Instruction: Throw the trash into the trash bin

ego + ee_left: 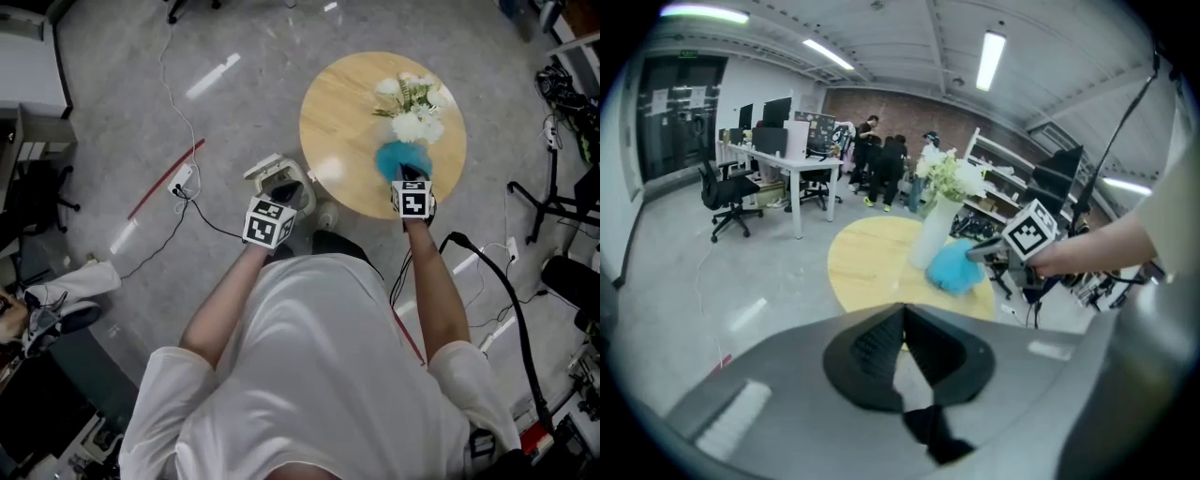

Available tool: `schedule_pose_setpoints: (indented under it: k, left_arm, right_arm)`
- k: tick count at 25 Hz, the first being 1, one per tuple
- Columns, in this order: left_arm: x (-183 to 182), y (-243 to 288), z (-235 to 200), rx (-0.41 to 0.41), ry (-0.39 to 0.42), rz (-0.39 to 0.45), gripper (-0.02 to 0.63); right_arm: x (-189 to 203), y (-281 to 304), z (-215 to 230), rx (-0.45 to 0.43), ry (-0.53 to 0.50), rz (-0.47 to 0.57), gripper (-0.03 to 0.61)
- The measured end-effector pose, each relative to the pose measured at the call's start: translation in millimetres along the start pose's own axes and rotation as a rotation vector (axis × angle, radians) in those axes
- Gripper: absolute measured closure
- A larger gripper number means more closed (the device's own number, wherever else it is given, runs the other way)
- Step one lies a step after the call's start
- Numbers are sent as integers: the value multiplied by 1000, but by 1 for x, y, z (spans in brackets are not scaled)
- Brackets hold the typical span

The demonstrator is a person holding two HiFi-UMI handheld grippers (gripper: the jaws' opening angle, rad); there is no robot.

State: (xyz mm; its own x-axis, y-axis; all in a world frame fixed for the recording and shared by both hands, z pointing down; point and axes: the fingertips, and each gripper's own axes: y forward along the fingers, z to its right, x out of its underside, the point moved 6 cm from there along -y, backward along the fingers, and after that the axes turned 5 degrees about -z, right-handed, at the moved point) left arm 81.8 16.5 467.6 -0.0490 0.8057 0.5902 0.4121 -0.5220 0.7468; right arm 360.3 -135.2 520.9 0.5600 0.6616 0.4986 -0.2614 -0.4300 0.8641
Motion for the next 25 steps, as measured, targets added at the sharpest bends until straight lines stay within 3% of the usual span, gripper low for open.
schedule_pose_setpoints:
  k: [15,25]
  left_arm:
    - [38,-58,-48,-58,-78,37,609]
    - [50,-79,-65,-85,-120,63,609]
  right_arm:
    - [-30,0,-69,-33,-30,10,575]
    - [-44,1,-114,-79,-145,9,575]
